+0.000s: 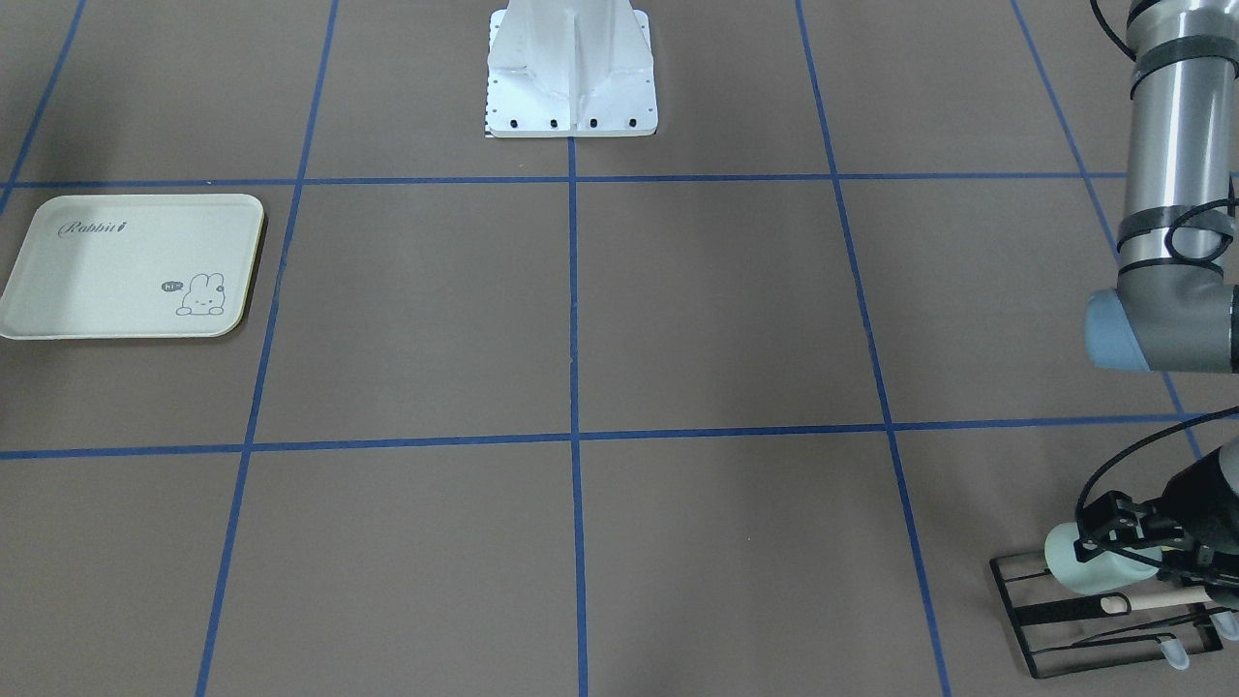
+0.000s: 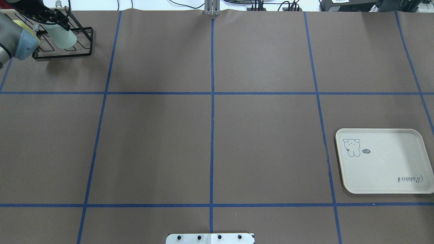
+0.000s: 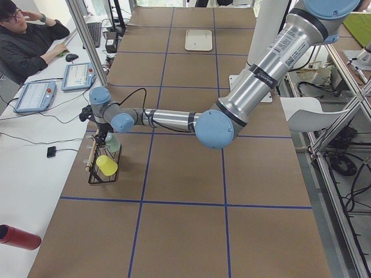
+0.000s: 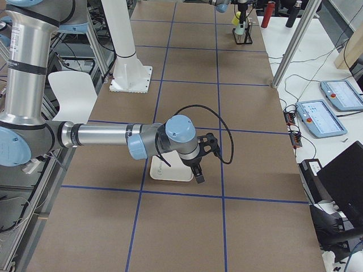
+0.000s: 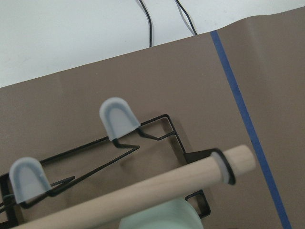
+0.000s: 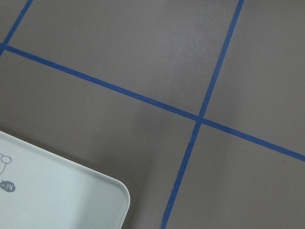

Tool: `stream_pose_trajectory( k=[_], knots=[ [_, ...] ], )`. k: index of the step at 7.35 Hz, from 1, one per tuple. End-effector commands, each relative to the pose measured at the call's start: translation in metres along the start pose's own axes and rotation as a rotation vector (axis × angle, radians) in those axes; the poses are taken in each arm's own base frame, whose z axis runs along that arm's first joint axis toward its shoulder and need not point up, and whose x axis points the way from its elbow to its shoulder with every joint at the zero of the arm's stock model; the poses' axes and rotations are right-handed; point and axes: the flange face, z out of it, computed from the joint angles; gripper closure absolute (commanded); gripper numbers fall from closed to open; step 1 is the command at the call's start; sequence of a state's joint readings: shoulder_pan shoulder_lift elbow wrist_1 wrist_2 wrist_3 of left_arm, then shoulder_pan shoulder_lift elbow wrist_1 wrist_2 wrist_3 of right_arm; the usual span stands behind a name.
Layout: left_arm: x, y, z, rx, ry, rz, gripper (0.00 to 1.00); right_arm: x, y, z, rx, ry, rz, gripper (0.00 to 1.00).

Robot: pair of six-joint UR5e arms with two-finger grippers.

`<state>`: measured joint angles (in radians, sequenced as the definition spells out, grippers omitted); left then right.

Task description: Left arm grabs green cup and hands to right arm on tray

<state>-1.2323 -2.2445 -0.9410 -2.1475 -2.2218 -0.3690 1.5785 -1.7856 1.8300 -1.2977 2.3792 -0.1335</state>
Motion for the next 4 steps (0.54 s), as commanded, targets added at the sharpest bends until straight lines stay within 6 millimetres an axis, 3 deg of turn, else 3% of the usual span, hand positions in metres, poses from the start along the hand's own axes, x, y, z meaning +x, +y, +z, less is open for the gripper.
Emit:
stream_pose_trajectory(
  k=[1,4],
  knots=[
    [-0.0005,-0.0002,-0.0007,0.001,-0.001,0.001,0.18,0.0000,0.0000,0.0000,0.000,0.000,0.000,0.00],
    [-0.0059,-0.0005,-0.0004,0.019,-0.045,0.001,0.18,0.0005,0.0003,0.0005,-0.001,0.000,0.001,0.00]
  ],
)
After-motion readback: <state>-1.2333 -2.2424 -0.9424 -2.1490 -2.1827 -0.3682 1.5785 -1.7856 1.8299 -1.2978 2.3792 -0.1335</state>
